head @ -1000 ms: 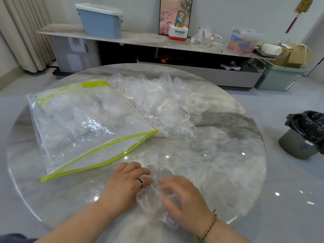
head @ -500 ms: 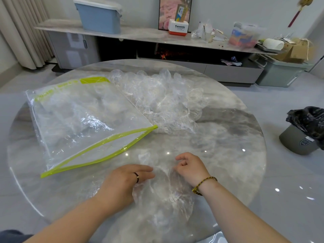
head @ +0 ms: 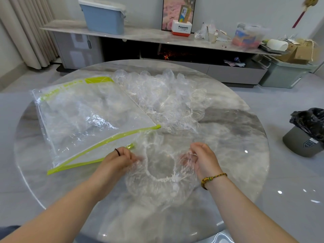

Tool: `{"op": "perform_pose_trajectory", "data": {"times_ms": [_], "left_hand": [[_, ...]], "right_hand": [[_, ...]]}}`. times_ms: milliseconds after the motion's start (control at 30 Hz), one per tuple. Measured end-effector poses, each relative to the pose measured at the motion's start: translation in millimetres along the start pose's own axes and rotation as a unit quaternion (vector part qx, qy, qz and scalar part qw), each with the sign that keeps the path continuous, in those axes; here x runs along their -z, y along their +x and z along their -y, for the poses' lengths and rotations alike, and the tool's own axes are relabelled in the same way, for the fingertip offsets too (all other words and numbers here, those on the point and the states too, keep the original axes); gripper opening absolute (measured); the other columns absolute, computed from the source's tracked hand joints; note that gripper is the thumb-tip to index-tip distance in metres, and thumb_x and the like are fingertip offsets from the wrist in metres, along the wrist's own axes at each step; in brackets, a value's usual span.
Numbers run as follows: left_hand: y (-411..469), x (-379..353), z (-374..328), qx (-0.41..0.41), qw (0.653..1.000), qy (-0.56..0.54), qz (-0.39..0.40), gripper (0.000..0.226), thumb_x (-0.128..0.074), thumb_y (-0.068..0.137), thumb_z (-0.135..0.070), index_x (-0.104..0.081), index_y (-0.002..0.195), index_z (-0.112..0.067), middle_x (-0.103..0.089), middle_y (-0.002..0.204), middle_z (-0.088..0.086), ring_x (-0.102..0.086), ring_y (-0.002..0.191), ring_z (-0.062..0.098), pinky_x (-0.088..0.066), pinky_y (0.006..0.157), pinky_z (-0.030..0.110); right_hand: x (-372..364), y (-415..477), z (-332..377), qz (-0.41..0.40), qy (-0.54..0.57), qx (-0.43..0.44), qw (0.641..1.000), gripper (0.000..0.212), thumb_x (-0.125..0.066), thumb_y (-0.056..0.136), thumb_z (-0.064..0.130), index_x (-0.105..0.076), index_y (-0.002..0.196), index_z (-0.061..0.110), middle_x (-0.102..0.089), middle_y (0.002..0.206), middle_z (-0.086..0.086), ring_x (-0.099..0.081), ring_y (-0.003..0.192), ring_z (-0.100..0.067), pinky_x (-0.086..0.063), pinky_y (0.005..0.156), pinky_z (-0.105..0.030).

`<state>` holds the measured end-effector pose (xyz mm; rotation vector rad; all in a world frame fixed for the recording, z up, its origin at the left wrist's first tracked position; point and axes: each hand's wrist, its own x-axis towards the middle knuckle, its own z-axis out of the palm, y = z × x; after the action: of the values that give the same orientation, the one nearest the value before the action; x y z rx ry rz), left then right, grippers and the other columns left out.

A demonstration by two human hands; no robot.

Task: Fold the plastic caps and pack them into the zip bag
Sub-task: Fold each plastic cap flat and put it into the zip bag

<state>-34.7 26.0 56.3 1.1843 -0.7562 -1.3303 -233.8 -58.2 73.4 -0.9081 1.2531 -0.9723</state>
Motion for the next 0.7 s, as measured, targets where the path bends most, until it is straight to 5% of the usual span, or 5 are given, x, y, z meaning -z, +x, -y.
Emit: {"op": "perform_pose_trajectory", "data": {"times_ms": [67, 200, 300, 467, 700], "left_hand": [[4, -3, 5, 0.014, 0.998, -0.002, -0.056, 0.040, -0.077, 0.055, -0.009, -0.038, 0.064, -0.013, -0.047, 0.060, 0.004, -0.059, 0.065, 0.018, -0.038, 0.067, 0.028], [7, -14, 12, -0.012, 0.986, 0.061, -0.157, 0.037, -0.065, 0.078, 0.009, -0.036, 0.067, -0.013, -0.040, 0.064, 0.004, -0.046, 0.066, 0.020, -0.035, 0.057, 0.027], [5, -17, 9, -0.035, 0.990, 0.047, -0.126, 0.040, -0.071, 0.057, 0.007, -0.039, 0.070, -0.012, -0.052, 0.071, 0.001, -0.054, 0.052, 0.011, -0.045, 0.052, 0.016], [4, -19, 2, -0.044, 0.998, 0.001, -0.054, 0.030, -0.058, 0.054, -0.002, -0.044, 0.079, -0.011, -0.069, 0.071, -0.001, -0.060, 0.052, 0.004, -0.048, 0.052, 0.013], [2, -20, 1, -0.038, 0.999, 0.024, -0.025, 0.026, -0.063, 0.065, 0.005, -0.056, 0.085, -0.010, -0.069, 0.061, -0.006, -0.060, 0.052, -0.001, -0.047, 0.053, 0.009]], "right_hand": [[-1, 0, -2, 0.035, 0.022, -0.020, 0.999, 0.030, -0.047, 0.094, 0.009, -0.044, 0.064, 0.010, -0.041, 0.060, -0.003, -0.042, 0.052, -0.015, -0.040, 0.053, -0.024], [-5, -6, -4, 0.088, 0.027, -0.075, 0.993, 0.031, -0.049, 0.093, 0.017, -0.048, 0.064, 0.008, -0.045, 0.060, -0.005, -0.047, 0.050, -0.015, -0.045, 0.051, -0.026], [-7, -10, -2, 0.105, -0.001, -0.137, 0.985, 0.032, -0.046, 0.094, 0.031, -0.050, 0.074, 0.007, -0.052, 0.069, -0.008, -0.055, 0.047, -0.016, -0.046, 0.044, -0.024], [-3, -7, -5, 0.173, -0.082, -0.215, 0.958, 0.038, -0.046, 0.089, 0.049, -0.059, 0.087, 0.013, -0.067, 0.079, -0.005, -0.063, 0.058, -0.015, -0.050, 0.062, -0.029], [-5, -10, -11, 0.273, -0.059, -0.159, 0.947, 0.017, -0.046, 0.093, 0.006, -0.057, 0.080, 0.006, -0.060, 0.052, 0.002, -0.045, 0.039, -0.006, -0.035, 0.040, -0.016]]}}
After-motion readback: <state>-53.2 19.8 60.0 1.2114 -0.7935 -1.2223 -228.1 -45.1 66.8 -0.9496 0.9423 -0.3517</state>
